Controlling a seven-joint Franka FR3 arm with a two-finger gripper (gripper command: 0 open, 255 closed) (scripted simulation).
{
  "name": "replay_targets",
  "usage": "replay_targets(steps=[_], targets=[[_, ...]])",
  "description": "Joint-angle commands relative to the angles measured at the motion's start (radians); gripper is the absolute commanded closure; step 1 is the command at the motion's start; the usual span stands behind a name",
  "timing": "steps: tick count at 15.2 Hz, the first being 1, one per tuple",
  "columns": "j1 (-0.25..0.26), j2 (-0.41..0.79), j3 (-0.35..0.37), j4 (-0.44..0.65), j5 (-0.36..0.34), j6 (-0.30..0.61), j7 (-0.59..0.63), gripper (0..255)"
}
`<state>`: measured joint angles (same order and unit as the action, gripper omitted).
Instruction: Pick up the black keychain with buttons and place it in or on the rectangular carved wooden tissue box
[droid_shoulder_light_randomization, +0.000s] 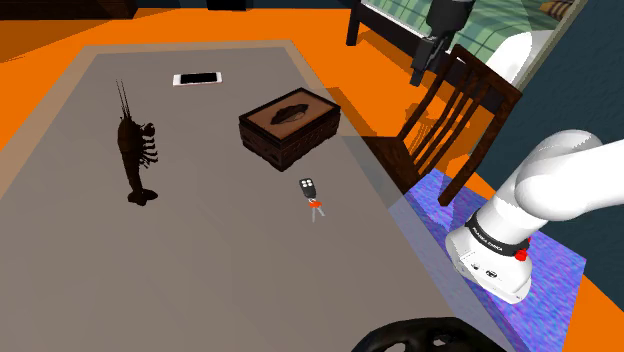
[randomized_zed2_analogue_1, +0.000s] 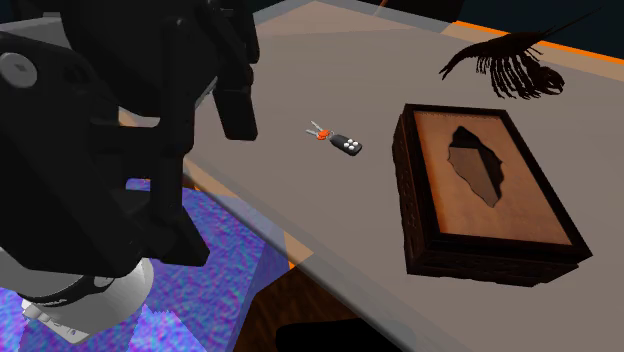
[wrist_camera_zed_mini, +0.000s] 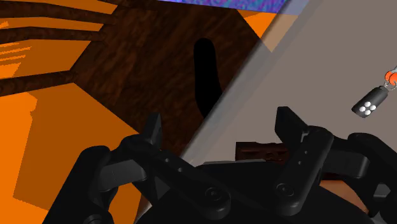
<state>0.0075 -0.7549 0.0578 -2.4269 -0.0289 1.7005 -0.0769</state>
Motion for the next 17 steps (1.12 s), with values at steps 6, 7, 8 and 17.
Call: replay_targets(steps=[6,7,8,17], targets=[[0.029,0.0,0.109,-0.078,0.08,0.078,0.165,0],[0.034,0.005,0.132,-0.089,0.096,0.096,0.198,0],[0.04,0.013,0.155,-0.098,0.112,0.114,0.231,0],[0.071,0.167,0.376,-0.113,0.227,0.302,0.533,0]])
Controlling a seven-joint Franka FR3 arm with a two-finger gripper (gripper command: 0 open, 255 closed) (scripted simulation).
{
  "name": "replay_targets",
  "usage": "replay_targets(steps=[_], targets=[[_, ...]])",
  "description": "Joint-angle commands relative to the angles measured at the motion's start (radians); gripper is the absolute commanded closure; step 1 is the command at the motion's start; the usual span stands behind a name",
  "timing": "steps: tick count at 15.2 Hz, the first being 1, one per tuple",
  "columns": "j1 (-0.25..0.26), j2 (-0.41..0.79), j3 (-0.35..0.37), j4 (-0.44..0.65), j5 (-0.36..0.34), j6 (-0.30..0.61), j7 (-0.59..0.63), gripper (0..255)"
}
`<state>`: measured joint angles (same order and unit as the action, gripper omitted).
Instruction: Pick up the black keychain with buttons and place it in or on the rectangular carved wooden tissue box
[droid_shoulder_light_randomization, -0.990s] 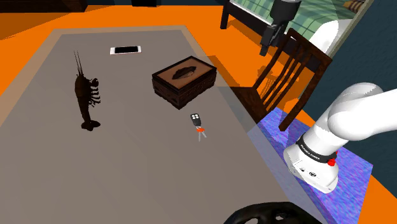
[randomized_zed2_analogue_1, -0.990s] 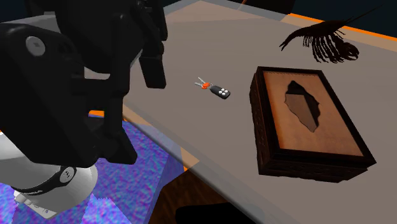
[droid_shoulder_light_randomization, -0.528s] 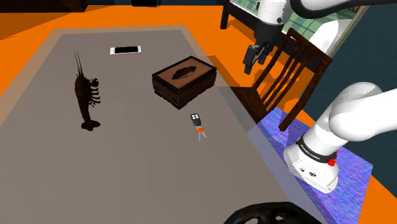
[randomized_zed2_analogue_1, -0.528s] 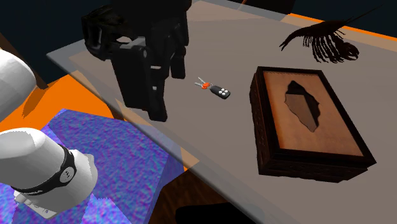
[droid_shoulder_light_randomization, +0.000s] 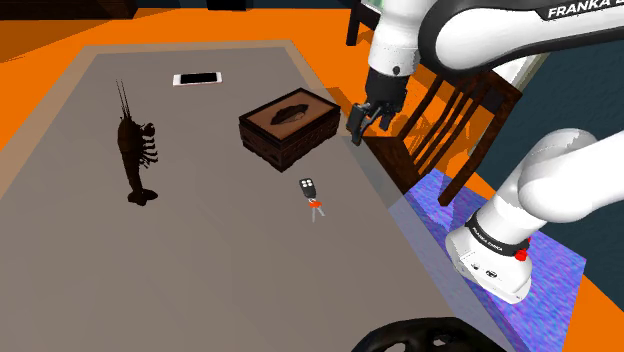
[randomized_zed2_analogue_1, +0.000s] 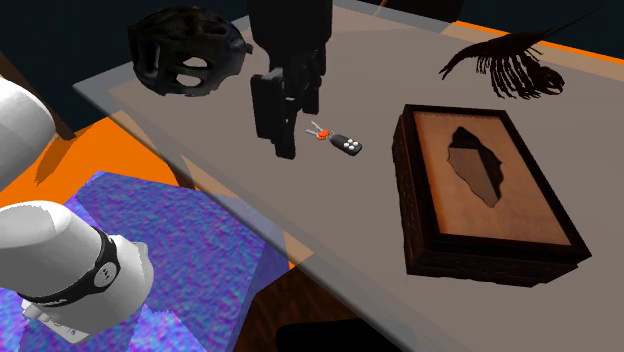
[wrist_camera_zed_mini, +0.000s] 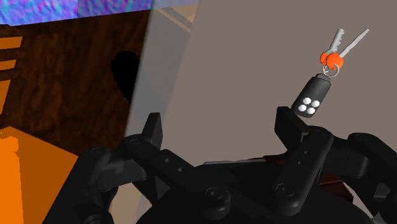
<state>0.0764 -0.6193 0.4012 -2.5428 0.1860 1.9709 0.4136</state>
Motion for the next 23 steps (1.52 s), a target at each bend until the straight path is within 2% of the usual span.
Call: replay_targets(steps=[1,6,9,11,19,23], targets=[[0.001,0.057,0.058,0.01,0.018,0.055,0.077,0],[-0.022,0.213,0.192,0.065,0.016,0.167,0.262,0],[-0.049,0.326,0.274,0.117,-0.025,0.231,0.389,0],[-0.07,0.412,0.327,0.158,-0.076,0.269,0.486,0],[-0.091,0.514,0.36,0.129,-0.157,0.38,0.56,0],[-0.092,0.522,0.361,0.126,-0.163,0.388,0.565,0]])
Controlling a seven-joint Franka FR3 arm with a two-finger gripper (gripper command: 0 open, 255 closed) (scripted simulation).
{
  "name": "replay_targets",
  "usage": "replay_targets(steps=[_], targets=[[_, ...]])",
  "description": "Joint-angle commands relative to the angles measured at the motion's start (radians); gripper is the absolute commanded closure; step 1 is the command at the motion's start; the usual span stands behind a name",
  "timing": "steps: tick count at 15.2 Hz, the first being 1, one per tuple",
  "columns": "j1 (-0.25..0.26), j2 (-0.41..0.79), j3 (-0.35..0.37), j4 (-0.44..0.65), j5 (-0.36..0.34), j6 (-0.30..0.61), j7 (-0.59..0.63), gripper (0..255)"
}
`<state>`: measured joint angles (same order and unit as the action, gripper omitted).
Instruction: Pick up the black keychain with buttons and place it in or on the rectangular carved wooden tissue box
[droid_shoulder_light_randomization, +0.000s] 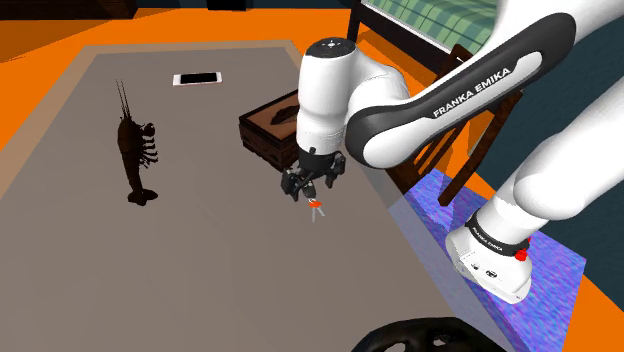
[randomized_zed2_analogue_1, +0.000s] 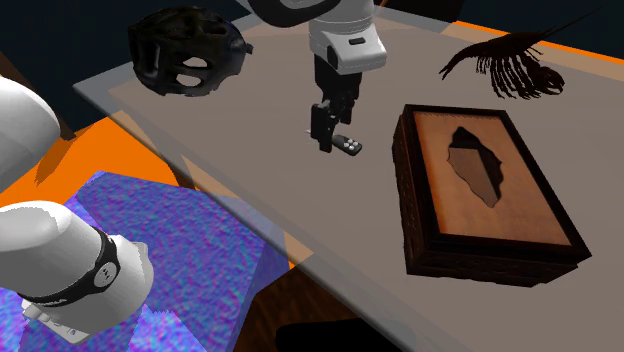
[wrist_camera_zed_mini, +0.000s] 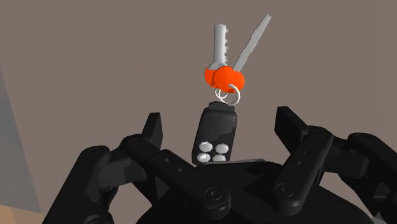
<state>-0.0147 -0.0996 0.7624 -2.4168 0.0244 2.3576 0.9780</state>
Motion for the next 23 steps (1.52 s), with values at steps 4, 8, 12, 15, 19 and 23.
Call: replay_targets(steps=[4,8,12,15,19,23], targets=[[0.0,0.002,0.0,0.0,-0.002,0.001,0.001,0],[0.0,0.002,0.0,0.0,-0.002,0.001,0.001,255],[0.0,0.002,0.0,0.0,-0.002,0.001,0.001,255],[0.002,-0.011,-0.002,0.005,0.01,-0.013,-0.008,255],[0.009,-0.056,-0.015,0.028,0.048,-0.071,-0.039,255],[0.016,-0.096,-0.029,0.055,0.076,-0.13,-0.063,255]])
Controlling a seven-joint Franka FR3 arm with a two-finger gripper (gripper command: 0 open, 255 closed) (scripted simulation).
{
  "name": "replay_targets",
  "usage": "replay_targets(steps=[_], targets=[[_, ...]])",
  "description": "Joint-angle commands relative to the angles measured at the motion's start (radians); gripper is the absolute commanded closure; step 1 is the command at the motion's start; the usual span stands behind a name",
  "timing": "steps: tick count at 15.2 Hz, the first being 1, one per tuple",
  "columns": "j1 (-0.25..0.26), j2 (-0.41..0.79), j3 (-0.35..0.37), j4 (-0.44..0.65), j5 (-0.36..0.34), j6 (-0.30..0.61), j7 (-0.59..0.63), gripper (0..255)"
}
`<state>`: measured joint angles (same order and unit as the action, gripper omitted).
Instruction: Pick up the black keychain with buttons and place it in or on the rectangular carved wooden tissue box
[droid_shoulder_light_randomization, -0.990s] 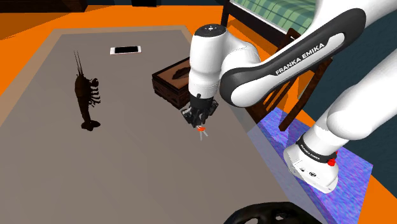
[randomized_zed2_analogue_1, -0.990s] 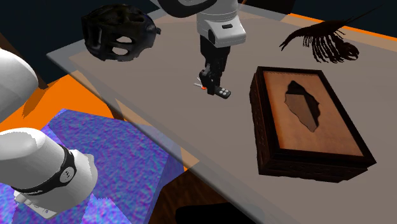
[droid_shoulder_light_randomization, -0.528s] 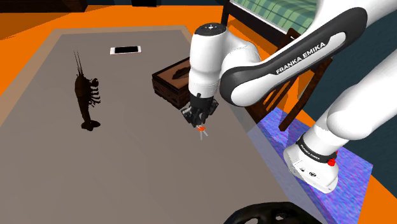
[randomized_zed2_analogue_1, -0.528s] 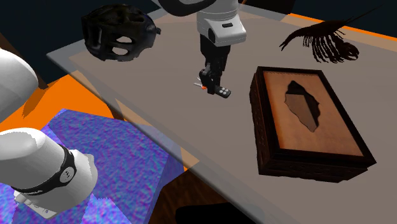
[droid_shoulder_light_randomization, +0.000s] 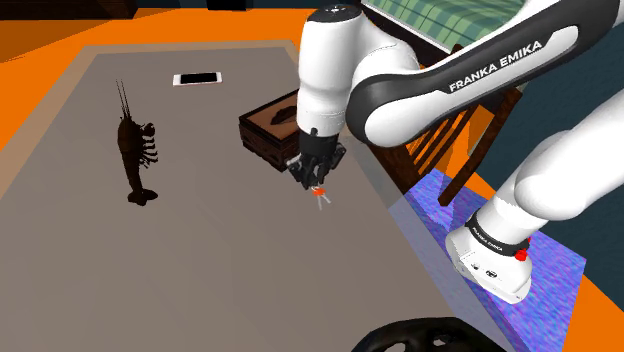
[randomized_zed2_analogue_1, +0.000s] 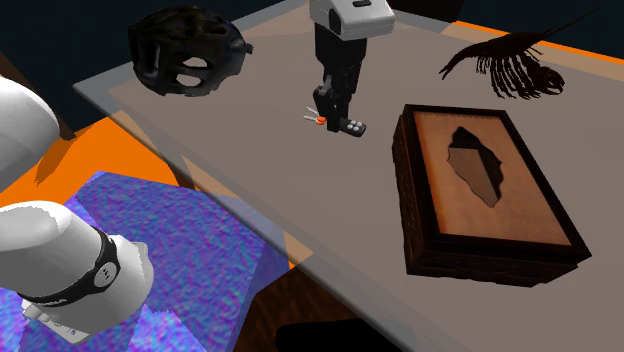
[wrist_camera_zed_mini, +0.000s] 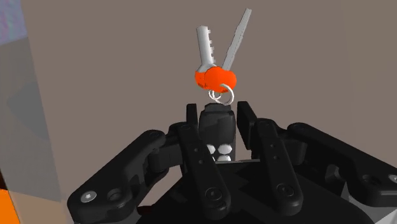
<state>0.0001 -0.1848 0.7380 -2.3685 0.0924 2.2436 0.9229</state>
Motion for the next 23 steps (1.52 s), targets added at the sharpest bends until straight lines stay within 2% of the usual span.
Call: replay_targets(steps=[1,11,23], targets=[[0.003,-0.02,-0.008,0.013,0.014,-0.03,-0.013,255],[0.014,-0.092,-0.043,0.096,0.05,-0.174,-0.05,255],[0.016,-0.139,-0.078,0.221,0.062,-0.34,-0.071,255]])
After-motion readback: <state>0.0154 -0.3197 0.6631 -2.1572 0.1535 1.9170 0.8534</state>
